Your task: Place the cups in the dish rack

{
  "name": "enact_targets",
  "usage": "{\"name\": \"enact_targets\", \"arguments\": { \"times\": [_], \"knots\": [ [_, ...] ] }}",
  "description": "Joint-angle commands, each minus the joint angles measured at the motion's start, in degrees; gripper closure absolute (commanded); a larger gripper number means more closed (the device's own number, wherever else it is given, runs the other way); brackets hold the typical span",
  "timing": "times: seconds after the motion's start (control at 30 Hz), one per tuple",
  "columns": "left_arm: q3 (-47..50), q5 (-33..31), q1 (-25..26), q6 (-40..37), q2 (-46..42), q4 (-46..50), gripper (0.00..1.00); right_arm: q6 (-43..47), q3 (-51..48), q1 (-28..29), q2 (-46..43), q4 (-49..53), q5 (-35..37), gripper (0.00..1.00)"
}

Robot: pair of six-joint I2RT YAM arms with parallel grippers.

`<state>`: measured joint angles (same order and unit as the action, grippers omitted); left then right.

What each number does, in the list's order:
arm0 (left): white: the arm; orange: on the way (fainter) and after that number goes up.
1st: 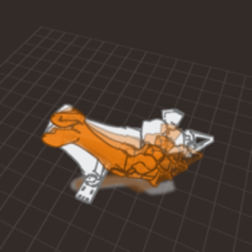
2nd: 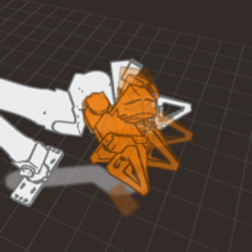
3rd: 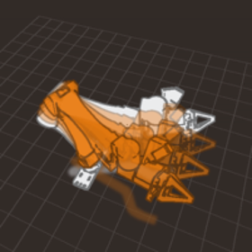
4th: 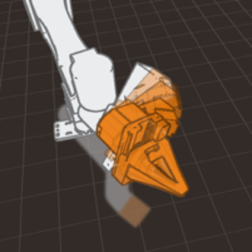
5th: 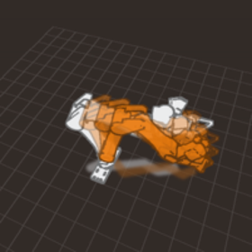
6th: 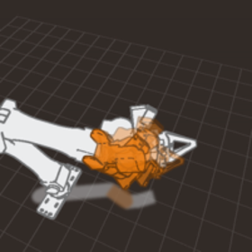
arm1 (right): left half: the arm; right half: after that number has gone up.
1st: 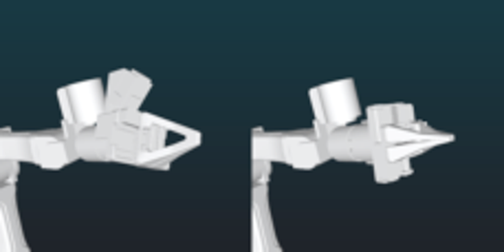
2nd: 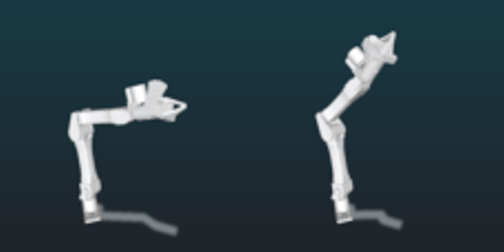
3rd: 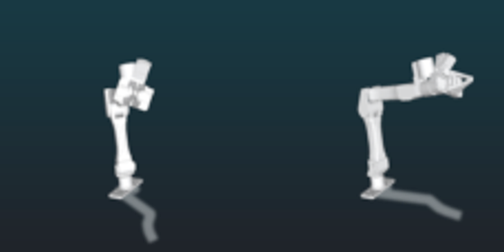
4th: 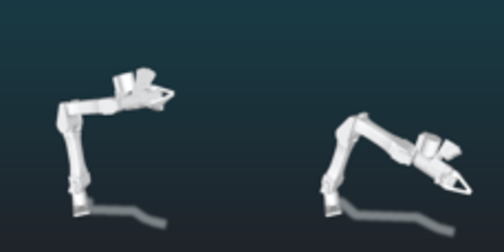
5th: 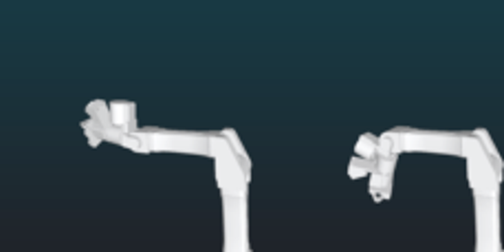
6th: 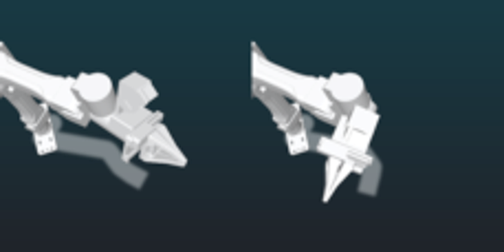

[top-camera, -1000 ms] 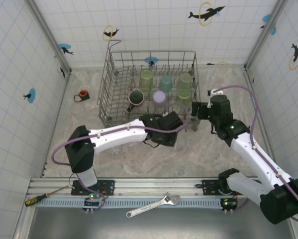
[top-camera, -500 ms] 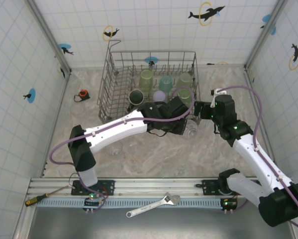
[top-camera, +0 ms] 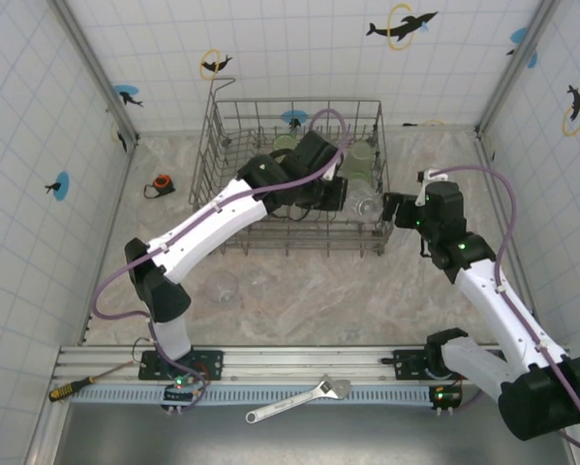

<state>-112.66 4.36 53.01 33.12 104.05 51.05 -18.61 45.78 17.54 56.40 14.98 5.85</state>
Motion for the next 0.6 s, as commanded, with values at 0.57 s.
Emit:
{"name": "enact_targets", "arguments": {
  "times": [0.57],
  "knots": [
    [6.6, 13.3, -15.0, -8.5, 0.2, -19.1, 1.0, -3.5, 4.1, -3.5, 5.3, -5.7, -11.9, 0.0]
  ]
}}
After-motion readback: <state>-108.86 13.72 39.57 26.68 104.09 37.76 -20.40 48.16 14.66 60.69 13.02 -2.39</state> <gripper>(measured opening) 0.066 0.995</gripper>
